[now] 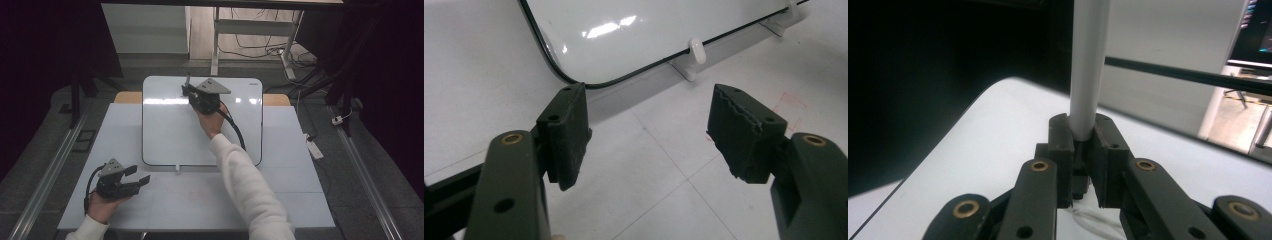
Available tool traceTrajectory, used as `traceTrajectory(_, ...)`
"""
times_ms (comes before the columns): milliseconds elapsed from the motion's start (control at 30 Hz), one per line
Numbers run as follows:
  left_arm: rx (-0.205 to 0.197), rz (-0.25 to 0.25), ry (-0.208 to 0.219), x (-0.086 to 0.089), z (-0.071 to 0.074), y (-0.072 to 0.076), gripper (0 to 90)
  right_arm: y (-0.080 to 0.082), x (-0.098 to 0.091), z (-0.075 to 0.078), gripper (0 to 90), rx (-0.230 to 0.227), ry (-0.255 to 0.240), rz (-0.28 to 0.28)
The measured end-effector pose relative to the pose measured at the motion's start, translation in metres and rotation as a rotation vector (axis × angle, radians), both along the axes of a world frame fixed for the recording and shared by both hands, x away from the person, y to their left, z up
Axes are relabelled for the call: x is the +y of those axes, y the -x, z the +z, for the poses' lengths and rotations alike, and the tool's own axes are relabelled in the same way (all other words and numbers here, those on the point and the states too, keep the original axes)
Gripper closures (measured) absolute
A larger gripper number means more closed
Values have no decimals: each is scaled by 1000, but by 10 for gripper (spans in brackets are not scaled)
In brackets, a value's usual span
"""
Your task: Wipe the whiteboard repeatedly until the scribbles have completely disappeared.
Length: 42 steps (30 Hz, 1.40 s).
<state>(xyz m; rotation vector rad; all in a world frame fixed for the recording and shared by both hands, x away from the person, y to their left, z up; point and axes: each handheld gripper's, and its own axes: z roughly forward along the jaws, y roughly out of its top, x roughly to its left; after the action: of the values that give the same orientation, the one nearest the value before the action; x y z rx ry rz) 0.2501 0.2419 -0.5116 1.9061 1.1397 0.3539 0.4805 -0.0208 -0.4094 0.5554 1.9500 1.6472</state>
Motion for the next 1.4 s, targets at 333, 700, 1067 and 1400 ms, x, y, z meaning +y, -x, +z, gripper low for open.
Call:
traceTrajectory(333, -3, 6, 1, 0, 0, 0, 335, -10, -18, 9, 800, -12, -53, -89)
traceTrajectory(700, -4, 6, 0, 0, 0, 1, 335, -6, -16, 5, 801, -12, -29, -62)
traceTrajectory(1067, -5, 6, 2, 0, 1, 1, 335, 4, -14, -2, 801, -14, 8, -41)
traceTrajectory(1400, -6, 5, -5, -1, 0, 0, 335, 6, -24, -5, 801, -10, -27, -59)
